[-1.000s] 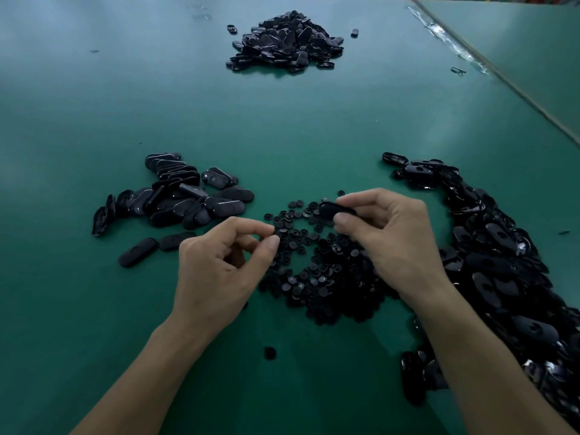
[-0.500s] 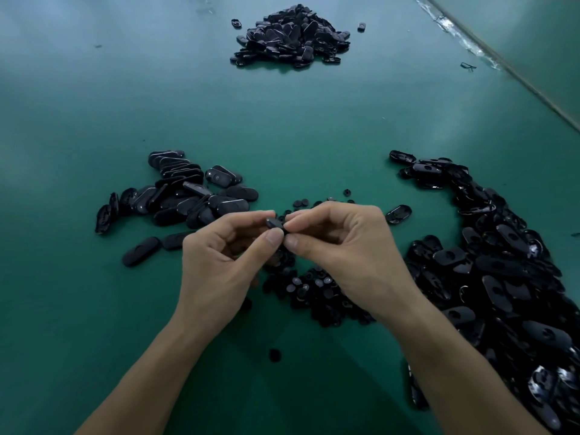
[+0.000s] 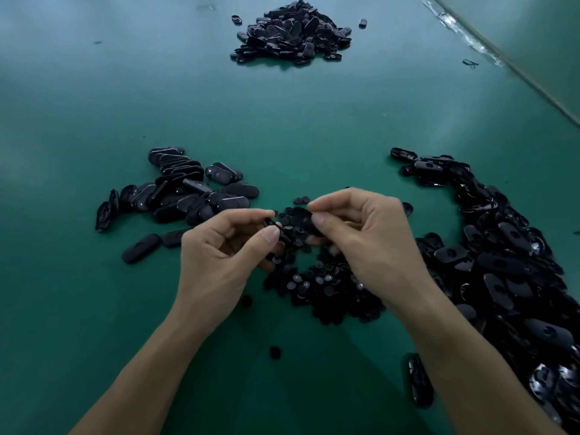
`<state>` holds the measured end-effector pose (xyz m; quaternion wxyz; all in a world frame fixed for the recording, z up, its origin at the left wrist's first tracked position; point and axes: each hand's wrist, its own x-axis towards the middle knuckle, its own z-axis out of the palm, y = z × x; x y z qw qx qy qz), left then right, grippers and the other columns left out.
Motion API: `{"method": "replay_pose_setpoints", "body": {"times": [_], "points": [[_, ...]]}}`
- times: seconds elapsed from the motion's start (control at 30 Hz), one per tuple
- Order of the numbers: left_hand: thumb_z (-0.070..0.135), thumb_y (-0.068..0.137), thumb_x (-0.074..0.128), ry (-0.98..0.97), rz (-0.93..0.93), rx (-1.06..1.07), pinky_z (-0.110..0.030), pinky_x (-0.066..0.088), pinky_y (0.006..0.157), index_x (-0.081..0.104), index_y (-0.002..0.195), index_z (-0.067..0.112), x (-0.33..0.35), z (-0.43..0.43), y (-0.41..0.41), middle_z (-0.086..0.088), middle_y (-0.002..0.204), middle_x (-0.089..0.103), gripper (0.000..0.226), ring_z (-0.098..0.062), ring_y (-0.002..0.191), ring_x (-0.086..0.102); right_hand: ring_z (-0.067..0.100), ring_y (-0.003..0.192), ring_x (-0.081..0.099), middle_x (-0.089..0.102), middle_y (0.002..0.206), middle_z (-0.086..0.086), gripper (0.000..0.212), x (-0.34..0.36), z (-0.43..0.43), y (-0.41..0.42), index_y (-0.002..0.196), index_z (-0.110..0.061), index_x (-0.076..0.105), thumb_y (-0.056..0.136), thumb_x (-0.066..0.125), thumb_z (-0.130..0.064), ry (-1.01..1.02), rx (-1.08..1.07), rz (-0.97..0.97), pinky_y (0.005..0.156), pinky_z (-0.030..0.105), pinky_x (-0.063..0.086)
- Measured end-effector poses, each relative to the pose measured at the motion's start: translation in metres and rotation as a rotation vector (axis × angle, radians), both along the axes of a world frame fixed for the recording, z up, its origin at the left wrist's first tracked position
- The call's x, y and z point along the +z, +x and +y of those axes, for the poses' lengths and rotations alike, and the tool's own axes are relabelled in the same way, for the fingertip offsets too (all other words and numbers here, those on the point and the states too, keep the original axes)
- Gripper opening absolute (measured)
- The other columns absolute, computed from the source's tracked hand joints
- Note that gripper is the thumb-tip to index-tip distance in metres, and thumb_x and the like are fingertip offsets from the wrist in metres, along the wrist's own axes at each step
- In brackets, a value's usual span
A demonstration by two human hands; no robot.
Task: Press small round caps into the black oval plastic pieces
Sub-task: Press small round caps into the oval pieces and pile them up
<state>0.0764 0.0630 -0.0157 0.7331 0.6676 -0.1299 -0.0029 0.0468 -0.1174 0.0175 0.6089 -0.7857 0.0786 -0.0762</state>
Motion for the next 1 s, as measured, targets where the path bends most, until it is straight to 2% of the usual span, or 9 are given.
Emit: {"method": "replay_pose_setpoints", "body": {"times": [0.1, 0.27, 0.37, 0.5, 0.6, 0.67, 0.77, 0.87, 1.0], "points": [[0.029, 0.084, 0.073, -0.032, 0.005, -0.024, -0.025, 0.057, 0.055, 0.072, 0.086, 0.027, 0.000, 0.001, 0.002, -0.007, 0.080, 0.074, 0.003, -0.018, 0.070, 0.073, 0.004, 0.060, 0.070, 0.074, 0.081, -0.010, 0.017, 0.001, -0.016, 0.002, 0.090, -0.028, 0.070, 0.092, 0.070, -0.011, -0.257, -0.131, 0.000, 0.057, 0.010, 0.050], [0.023, 0.089, 0.072, -0.039, 0.023, 0.001, -0.024, 0.056, 0.054, 0.065, 0.080, 0.027, -0.006, 0.004, 0.006, -0.004, 0.071, 0.069, 0.013, -0.020, 0.064, 0.071, -0.004, 0.071, 0.062, 0.064, 0.080, -0.014, 0.012, -0.002, -0.048, 0.007, 0.099, -0.020, 0.073, 0.093, 0.068, -0.010, -0.602, -0.287, 0.058, 0.066, 0.001, 0.046], [0.016, 0.087, 0.075, -0.055, 0.038, 0.015, -0.024, 0.056, 0.055, 0.062, 0.082, 0.022, -0.008, 0.005, 0.006, -0.005, 0.071, 0.069, 0.015, -0.021, 0.063, 0.072, 0.001, 0.075, 0.060, 0.062, 0.080, -0.011, 0.014, -0.007, -0.059, 0.007, 0.102, -0.015, 0.073, 0.093, 0.067, -0.007, -0.691, -0.355, 0.105, 0.080, 0.015, 0.050], [0.006, 0.083, 0.075, -0.075, 0.063, 0.016, -0.024, 0.057, 0.058, 0.060, 0.099, 0.018, -0.009, 0.004, 0.007, -0.004, 0.071, 0.069, 0.025, -0.023, 0.063, 0.072, 0.011, 0.080, 0.062, 0.059, 0.076, -0.014, 0.009, -0.013, -0.063, 0.005, 0.100, -0.014, 0.072, 0.092, 0.069, -0.011, -0.714, -0.405, 0.122, 0.079, 0.024, 0.051], [0.012, 0.085, 0.076, -0.078, 0.079, 0.010, -0.024, 0.058, 0.063, 0.066, 0.112, 0.018, -0.008, 0.003, 0.006, -0.005, 0.078, 0.072, 0.029, -0.022, 0.069, 0.073, 0.005, 0.078, 0.054, 0.059, 0.098, -0.001, 0.018, -0.017, -0.061, 0.002, 0.111, -0.016, 0.068, 0.093, 0.068, -0.021, -0.757, -0.433, 0.128, 0.078, 0.022, 0.040], [0.018, 0.084, 0.074, -0.101, 0.092, 0.015, -0.024, 0.058, 0.064, 0.071, 0.106, 0.019, -0.006, 0.003, 0.005, -0.010, 0.083, 0.075, 0.022, -0.022, 0.071, 0.073, -0.005, 0.074, 0.046, 0.049, 0.106, 0.000, 0.023, -0.015, -0.054, 0.001, 0.116, -0.016, 0.066, 0.094, 0.067, -0.023, -0.781, -0.409, 0.077, 0.071, 0.009, 0.032], [0.021, 0.084, 0.072, -0.139, 0.120, 0.022, -0.025, 0.058, 0.062, 0.073, 0.095, 0.021, -0.005, 0.002, 0.005, -0.012, 0.085, 0.075, 0.011, -0.025, 0.072, 0.074, -0.007, 0.077, 0.052, 0.055, 0.100, -0.004, 0.016, -0.007, -0.038, 0.001, 0.108, -0.017, 0.071, 0.092, 0.070, -0.019, -0.724, -0.279, -0.030, 0.072, -0.003, 0.036], [0.021, 0.084, 0.070, -0.141, 0.135, 0.027, -0.025, 0.058, 0.060, 0.069, 0.094, 0.016, -0.004, 0.001, 0.005, -0.008, 0.083, 0.075, 0.011, -0.025, 0.073, 0.075, -0.003, 0.078, 0.061, 0.065, 0.089, -0.010, 0.009, 0.003, -0.019, 0.000, 0.098, -0.022, 0.074, 0.090, 0.073, -0.021, -0.574, -0.069, -0.061, 0.073, 0.002, 0.043], [0.021, 0.083, 0.071, -0.118, 0.129, 0.027, -0.023, 0.058, 0.060, 0.071, 0.089, 0.020, -0.004, 0.000, 0.004, -0.005, 0.082, 0.076, 0.007, -0.020, 0.072, 0.075, -0.002, 0.074, 0.065, 0.072, 0.081, -0.013, 0.013, 0.006, 0.005, -0.002, 0.101, -0.027, 0.075, 0.090, 0.072, -0.034, -0.349, 0.132, 0.032, 0.068, 0.009, 0.047]]}}
